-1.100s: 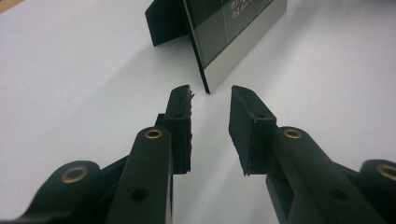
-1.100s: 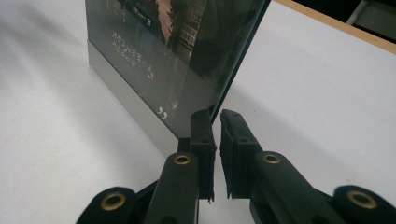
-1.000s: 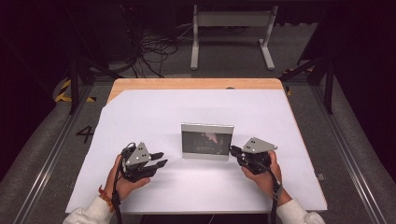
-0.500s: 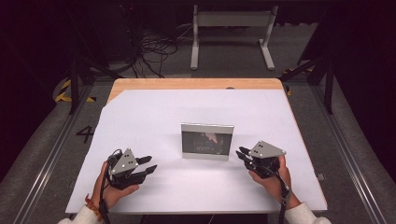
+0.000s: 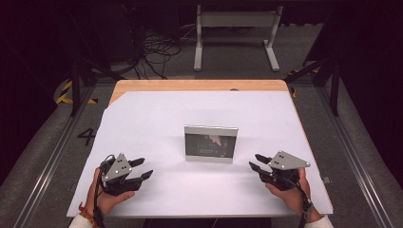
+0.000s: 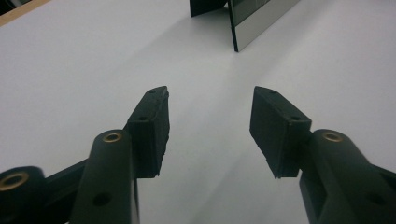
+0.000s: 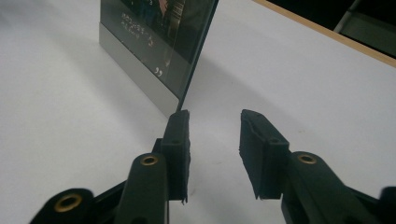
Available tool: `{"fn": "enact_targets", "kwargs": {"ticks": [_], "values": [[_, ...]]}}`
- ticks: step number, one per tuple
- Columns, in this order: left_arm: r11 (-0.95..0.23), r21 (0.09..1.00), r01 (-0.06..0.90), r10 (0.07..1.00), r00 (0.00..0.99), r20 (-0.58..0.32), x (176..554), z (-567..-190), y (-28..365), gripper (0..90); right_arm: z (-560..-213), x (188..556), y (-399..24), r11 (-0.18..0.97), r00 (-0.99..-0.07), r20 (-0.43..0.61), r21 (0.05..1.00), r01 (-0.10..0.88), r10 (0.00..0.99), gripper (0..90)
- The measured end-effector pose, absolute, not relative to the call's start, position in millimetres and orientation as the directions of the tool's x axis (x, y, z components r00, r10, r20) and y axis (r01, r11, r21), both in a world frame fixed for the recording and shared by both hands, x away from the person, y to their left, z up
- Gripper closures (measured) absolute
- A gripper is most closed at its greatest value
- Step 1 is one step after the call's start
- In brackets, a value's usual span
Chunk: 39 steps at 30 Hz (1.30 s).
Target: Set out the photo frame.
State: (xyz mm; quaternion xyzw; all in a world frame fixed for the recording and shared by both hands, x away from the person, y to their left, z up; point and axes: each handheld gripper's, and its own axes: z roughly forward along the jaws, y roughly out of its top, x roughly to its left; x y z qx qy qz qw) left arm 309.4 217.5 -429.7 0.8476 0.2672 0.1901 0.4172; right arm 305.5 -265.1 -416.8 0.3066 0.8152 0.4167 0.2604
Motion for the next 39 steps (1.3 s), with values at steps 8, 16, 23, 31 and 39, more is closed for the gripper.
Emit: {"fn": "enact_targets", "kwargs": {"ticks": [8,16,23,31,39], "values": [[-0.508,0.805,0.306,0.618,0.781,0.093,305,-438,225,34.1,-418,293,-279,0.462,-0.668,-0.184,0.846,0.265,0.721,56.5],[-0.531,0.783,0.325,0.613,0.785,0.09,305,-448,231,19.4,-430,288,-285,0.469,-0.671,-0.162,0.829,0.305,0.723,38.3],[-0.518,0.781,0.348,0.616,0.785,0.059,310,-455,230,11.3,-445,287,-289,0.495,-0.672,-0.158,0.797,0.346,0.724,24.0],[-0.51,0.784,0.354,0.606,0.795,0.035,310,-456,224,8.3,-444,286,-287,0.492,-0.659,-0.173,0.804,0.335,0.732,18.3],[-0.52,0.777,0.354,0.602,0.798,0.039,312,-457,224,8.1,-446,287,-286,0.51,-0.659,-0.188,0.791,0.337,0.728,17.9]]}}
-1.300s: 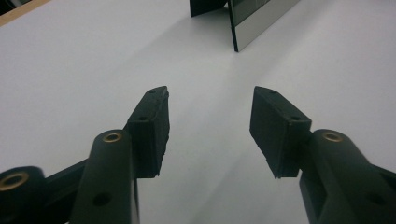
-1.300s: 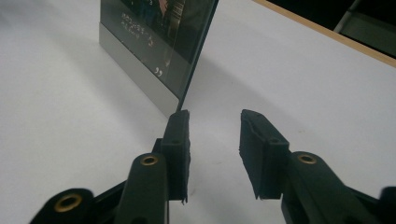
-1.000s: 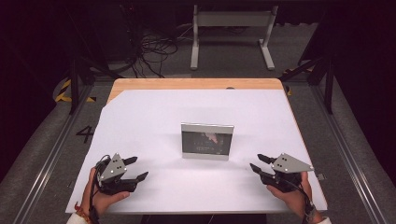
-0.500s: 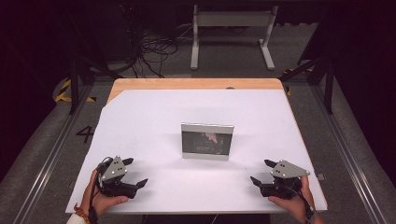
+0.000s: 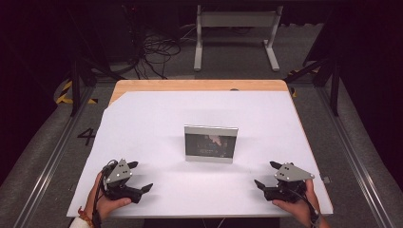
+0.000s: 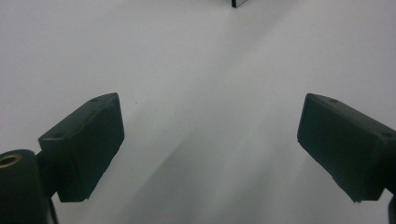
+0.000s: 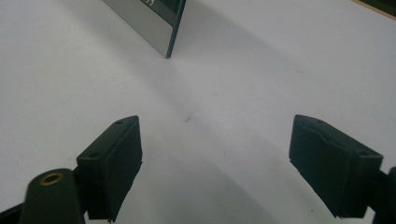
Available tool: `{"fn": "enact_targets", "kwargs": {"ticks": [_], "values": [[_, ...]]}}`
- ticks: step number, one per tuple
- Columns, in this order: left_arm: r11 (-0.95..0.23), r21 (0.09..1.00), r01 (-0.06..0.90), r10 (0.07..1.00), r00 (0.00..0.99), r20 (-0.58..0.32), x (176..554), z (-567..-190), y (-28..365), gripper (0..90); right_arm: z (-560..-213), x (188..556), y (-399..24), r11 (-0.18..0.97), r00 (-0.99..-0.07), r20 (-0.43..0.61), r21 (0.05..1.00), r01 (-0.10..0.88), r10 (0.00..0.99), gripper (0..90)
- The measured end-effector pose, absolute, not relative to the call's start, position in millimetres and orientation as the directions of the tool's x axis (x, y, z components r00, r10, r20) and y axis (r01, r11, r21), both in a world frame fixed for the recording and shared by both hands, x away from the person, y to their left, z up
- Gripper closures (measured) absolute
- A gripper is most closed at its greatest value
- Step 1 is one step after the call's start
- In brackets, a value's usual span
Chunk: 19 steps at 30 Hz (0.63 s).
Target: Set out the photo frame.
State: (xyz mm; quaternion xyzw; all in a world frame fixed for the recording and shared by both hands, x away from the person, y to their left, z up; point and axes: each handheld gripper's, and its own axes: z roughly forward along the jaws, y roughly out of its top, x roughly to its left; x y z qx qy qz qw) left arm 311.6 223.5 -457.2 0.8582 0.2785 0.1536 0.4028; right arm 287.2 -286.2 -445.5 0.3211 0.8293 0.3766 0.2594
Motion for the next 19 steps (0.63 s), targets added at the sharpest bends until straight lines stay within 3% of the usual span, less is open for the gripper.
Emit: {"fn": "enact_targets", "kwargs": {"ticks": [19], "values": [[-0.53,0.763,0.37,0.618,0.785,0.049,316.3,-459.9,219.0,7.6,-445.7,286.7,-289.7,0.494,-0.658,-0.172,0.799,0.341,0.733,17.4]]}}
